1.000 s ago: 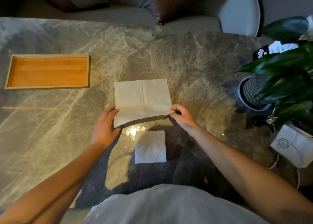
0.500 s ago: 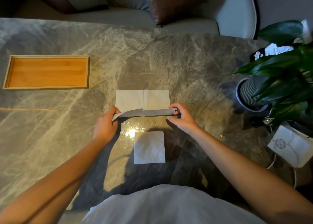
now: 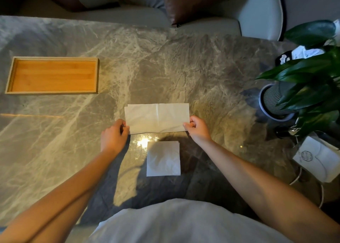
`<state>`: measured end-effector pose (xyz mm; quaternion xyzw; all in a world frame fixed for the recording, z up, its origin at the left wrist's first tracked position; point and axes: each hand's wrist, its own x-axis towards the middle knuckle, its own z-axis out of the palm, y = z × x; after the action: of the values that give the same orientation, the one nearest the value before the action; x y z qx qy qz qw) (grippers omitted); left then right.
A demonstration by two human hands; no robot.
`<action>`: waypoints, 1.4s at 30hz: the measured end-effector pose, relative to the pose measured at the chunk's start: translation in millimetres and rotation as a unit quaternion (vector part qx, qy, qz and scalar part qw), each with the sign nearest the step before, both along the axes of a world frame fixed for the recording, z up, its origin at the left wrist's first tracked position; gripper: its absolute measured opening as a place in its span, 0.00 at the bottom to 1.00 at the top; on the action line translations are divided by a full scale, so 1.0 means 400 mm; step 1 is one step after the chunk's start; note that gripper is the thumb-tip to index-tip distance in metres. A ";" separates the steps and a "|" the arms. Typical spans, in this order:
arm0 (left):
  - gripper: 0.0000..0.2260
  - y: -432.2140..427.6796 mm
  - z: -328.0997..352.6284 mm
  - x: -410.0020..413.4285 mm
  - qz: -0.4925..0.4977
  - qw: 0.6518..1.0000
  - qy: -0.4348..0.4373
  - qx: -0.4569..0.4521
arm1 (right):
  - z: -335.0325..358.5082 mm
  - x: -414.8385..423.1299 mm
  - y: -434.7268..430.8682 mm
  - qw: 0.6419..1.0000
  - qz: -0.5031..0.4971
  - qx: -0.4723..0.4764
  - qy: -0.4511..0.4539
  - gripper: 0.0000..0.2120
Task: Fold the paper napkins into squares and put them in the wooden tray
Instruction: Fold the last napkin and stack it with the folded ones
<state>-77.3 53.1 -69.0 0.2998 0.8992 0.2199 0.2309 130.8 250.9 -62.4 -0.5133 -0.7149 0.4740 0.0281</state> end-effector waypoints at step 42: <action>0.16 0.021 -0.022 0.022 -0.119 0.985 0.126 -0.001 | 0.003 -0.011 0.069 0.955 0.232 0.132 -0.128 0.14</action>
<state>-68.4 61.4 -77.9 0.4298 0.8791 0.1505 0.1405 126.6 278.4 -61.1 -0.3811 -0.8683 0.2991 -0.1065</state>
